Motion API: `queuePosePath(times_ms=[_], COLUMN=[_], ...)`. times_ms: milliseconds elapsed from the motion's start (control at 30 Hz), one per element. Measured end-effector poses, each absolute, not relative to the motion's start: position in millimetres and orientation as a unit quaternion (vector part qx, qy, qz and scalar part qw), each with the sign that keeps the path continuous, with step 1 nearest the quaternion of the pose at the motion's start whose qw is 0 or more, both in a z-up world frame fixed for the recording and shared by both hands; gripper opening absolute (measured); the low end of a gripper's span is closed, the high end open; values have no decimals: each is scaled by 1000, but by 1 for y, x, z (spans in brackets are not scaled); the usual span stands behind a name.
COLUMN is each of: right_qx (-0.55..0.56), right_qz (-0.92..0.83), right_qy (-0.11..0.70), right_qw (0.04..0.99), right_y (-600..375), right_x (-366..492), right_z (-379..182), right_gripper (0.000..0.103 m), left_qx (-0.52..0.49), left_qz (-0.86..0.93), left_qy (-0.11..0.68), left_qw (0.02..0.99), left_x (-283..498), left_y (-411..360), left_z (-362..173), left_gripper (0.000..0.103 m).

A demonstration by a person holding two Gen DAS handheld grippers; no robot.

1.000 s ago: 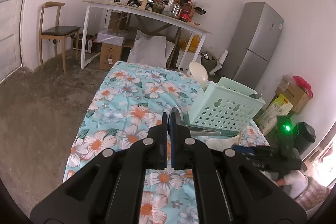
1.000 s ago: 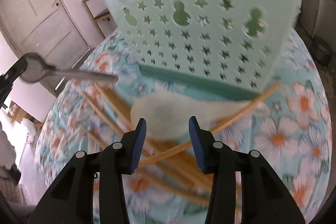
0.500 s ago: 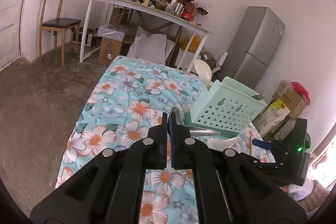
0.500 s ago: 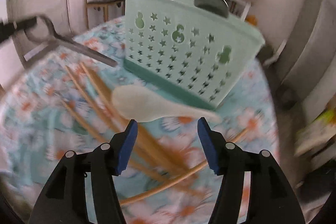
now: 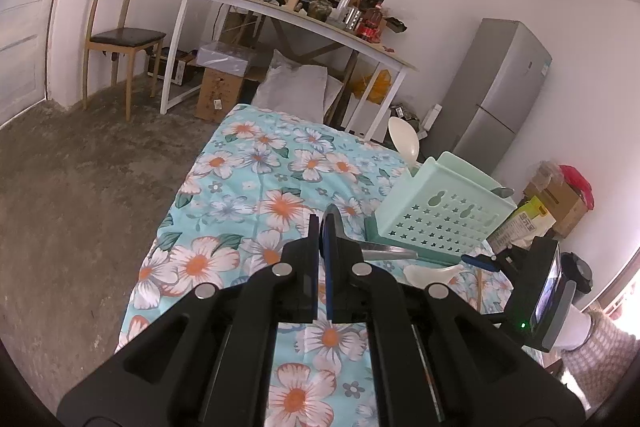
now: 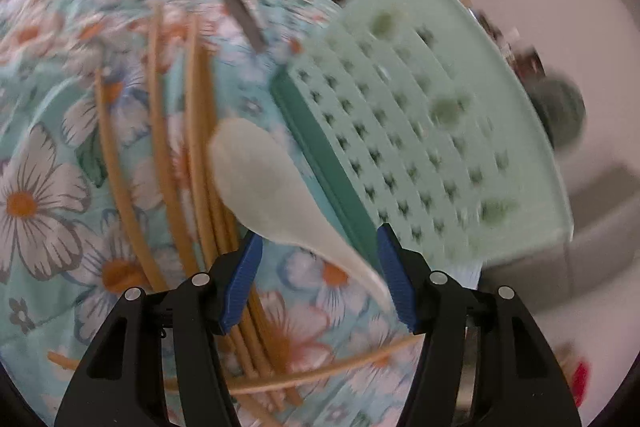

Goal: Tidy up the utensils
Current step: 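Lift the metal spoon with the left tool while the right tool grasps the cream plastic spoon, then drop the metal spoon into the holder with the left tool while the right tool lifts the cream spoon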

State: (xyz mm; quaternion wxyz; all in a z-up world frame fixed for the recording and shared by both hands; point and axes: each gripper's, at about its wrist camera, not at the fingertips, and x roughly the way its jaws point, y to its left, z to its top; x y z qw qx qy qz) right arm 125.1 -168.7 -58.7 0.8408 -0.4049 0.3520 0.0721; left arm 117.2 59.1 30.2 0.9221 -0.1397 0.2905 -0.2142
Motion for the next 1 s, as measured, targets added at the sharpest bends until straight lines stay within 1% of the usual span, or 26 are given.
queuePosePath(times_ms=[167,333,467,567,600,767,1000], right_qx=[-455,-478,-466,-435,-429,-404,-327], right_qz=[100,115,123,127,128,132,124], right_qy=[320,304,306,324,328,316,299], right_qw=[825,816,821,831,832,849,888], right_y=[-148,-125,-112,-106,-105,-101,-110], right_x=[129,136,150,166,165,158,139], right_z=[-60,-65,-67,-68,-70,-63,-23], right_gripper=[57,46,37,20,9,7,4], left_qx=[-142,-140,-139,-138,-137,-136,-142], left_qz=[-211,-206,-200,-196,-195,-190,-192], left_qy=[293,293,293,292,291,287,276], left_qw=[922,923,925,926,926,929,931], left_x=[119,121,121,121,121,119,115], left_y=[60,61,63,64,64,67,67], left_z=[29,29,29,31,31,36,45], left_gripper=[1,1,1,1,1,2,1])
